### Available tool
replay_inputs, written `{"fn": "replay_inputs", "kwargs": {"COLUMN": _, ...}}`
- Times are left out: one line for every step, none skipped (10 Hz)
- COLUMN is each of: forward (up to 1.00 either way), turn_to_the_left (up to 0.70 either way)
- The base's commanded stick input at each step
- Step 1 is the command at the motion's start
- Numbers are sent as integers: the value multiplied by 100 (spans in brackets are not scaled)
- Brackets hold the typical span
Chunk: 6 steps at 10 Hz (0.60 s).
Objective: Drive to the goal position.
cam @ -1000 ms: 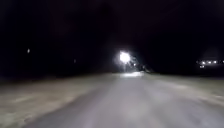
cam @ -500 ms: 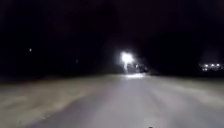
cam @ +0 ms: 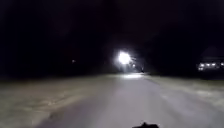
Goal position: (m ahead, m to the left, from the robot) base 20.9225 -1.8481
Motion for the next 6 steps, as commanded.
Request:
{"fn": "replay_inputs", "kwargs": {"forward": 100, "turn_to_the_left": -22}}
{"fn": "replay_inputs", "kwargs": {"forward": 100, "turn_to_the_left": 0}}
{"fn": "replay_inputs", "kwargs": {"forward": 100, "turn_to_the_left": 0}}
{"fn": "replay_inputs", "kwargs": {"forward": 100, "turn_to_the_left": 0}}
{"fn": "replay_inputs", "kwargs": {"forward": 100, "turn_to_the_left": 0}}
{"fn": "replay_inputs", "kwargs": {"forward": 100, "turn_to_the_left": 0}}
